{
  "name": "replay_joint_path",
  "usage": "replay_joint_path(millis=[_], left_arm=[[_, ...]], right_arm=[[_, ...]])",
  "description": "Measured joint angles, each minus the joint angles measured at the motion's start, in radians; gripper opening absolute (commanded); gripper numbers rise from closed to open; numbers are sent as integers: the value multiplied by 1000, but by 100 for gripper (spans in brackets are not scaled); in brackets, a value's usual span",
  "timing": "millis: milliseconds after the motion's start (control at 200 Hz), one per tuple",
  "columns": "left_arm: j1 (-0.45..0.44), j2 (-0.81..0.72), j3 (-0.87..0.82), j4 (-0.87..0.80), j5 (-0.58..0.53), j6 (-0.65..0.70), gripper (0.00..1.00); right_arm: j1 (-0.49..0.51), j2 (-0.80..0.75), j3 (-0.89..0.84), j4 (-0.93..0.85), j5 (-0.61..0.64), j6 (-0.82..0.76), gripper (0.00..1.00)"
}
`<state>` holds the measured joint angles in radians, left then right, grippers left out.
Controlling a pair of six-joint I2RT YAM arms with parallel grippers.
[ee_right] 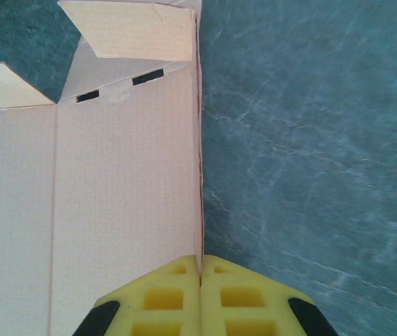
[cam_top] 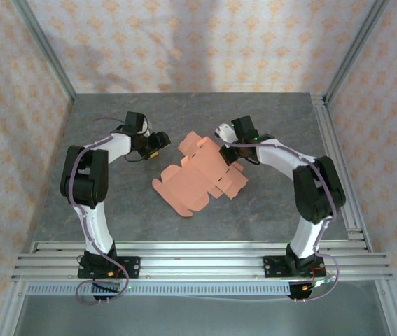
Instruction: Fold the paper box
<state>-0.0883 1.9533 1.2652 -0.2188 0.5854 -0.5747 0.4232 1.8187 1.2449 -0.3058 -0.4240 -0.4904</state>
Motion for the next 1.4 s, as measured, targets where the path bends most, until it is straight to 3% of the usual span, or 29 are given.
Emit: replay_joint_path(millis=[440, 731, 966, 1136, 1401], left_arm=[[3, -38, -17, 0, 1, 7, 71], [3, -38, -17, 0, 1, 8, 72], [3, -38, -17, -1, 5, 8, 71], [3, -38, -17, -1, 8, 8, 72], [3, -38, -17, -1, 8, 8, 72]], right_arm=[[-18, 147, 148, -190, -40, 21, 30], [-23, 177, 167, -276, -21, 30, 36], [-23, 188, 171, -304, -21, 43, 35], [-23, 190, 173, -316, -21, 45, 28], [-23, 199, 174, -323, -17, 42, 0]])
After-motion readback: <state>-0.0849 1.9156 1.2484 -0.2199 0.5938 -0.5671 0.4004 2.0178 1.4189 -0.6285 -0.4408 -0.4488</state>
